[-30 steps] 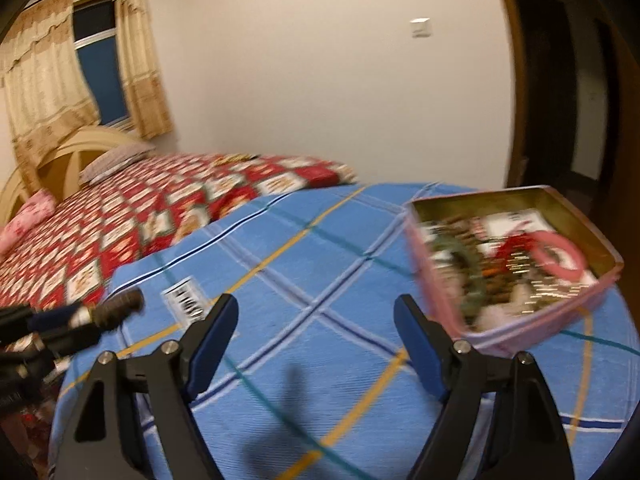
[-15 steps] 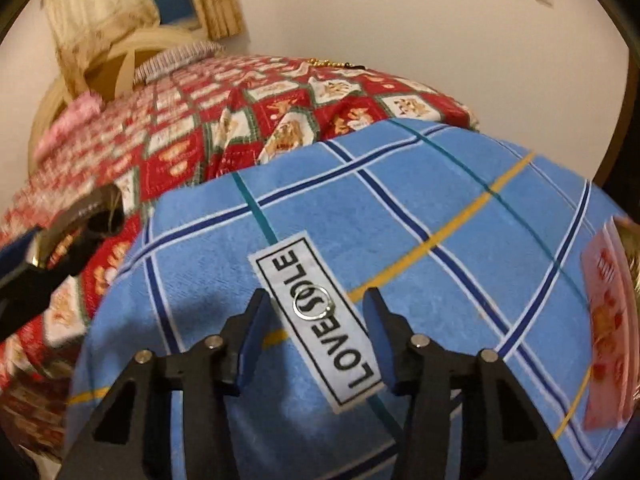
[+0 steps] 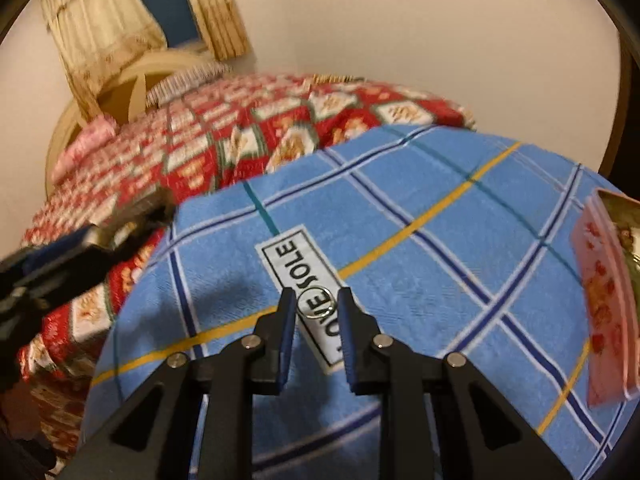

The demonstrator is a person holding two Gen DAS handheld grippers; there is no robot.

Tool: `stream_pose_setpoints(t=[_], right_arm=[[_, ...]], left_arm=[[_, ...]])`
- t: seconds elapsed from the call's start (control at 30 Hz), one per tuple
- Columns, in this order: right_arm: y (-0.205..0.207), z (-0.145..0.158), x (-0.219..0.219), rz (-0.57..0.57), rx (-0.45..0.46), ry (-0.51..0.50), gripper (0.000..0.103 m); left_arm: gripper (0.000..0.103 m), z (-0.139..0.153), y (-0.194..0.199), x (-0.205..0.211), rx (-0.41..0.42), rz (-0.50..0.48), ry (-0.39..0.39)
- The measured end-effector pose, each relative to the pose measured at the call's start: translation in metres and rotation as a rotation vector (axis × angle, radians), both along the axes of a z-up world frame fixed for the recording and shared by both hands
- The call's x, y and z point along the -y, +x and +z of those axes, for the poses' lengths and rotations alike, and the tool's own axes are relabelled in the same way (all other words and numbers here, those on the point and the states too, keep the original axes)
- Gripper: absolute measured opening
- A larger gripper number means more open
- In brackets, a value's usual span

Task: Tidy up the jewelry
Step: 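Grasp the silver ring from the cloth with the right tool, then drop the watch into the tin with the left tool while the right tool drops the ring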

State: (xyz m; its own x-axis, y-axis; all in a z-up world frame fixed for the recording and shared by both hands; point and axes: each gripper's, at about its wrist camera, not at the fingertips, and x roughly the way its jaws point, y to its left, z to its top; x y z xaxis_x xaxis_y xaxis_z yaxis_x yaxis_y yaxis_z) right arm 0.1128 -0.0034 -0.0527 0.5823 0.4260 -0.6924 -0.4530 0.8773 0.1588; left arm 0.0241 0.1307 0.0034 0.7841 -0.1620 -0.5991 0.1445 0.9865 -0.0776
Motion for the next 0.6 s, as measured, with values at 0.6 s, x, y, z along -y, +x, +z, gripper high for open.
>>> stream_pose_setpoints(t=[0.6], right_arm=[[-0.028,0.068,0.151,-0.415,0.302,0.015,0.024]], left_arm=[[0.036,0.020,0.038,0.128,0.062,-0.229,-0.047]])
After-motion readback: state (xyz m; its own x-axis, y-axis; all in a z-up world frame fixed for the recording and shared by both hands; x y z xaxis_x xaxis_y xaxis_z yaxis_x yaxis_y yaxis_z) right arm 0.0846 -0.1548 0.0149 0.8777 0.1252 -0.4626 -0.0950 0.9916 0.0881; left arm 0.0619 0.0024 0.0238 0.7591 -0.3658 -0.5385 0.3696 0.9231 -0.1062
